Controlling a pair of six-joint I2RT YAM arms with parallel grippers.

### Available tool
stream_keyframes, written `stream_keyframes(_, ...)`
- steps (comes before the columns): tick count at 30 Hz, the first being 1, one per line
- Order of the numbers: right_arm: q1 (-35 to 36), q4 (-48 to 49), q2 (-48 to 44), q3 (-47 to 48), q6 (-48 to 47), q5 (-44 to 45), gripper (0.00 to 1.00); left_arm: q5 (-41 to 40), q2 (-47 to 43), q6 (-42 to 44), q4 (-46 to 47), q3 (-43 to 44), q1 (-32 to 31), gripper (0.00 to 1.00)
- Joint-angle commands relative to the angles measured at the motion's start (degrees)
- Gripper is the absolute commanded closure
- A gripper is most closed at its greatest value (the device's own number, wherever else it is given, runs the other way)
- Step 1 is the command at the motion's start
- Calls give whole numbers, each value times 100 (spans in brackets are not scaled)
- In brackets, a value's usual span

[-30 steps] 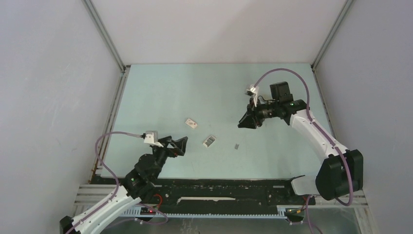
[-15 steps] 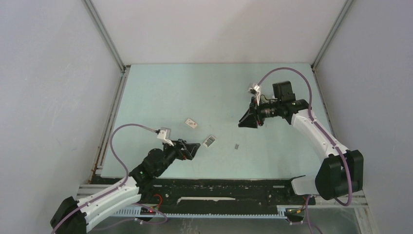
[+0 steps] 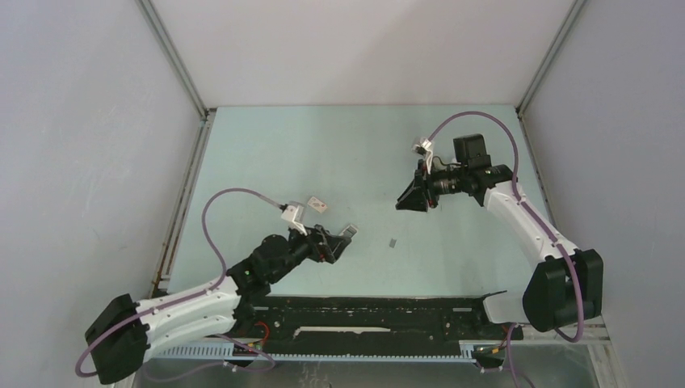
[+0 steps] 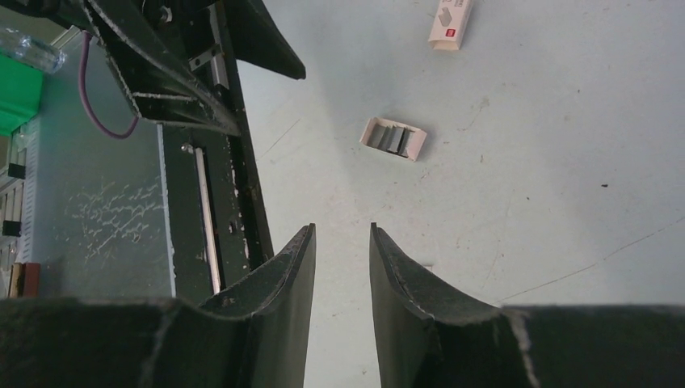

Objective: Unload the staples from the stapler
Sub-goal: Pick up the staple from the center of the board.

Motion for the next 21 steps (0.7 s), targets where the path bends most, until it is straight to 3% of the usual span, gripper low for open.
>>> stream_keyframes(1, -117, 189, -277, 31, 157, 81, 61, -190, 503, 264, 247, 632, -241, 12)
stream_keyframes(11, -577, 387, -361, 32, 623, 578, 61, -384, 2291, 444, 169, 1861, -768, 28)
stream_keyframes(18, -790, 410, -395, 28, 724, 620, 61, -1030, 3767, 463, -1097, 3378, -1048, 56)
stream_keyframes(21, -816, 410, -400, 29, 730, 631, 61, -1121, 4346, 409, -1505, 3958, -1112, 61)
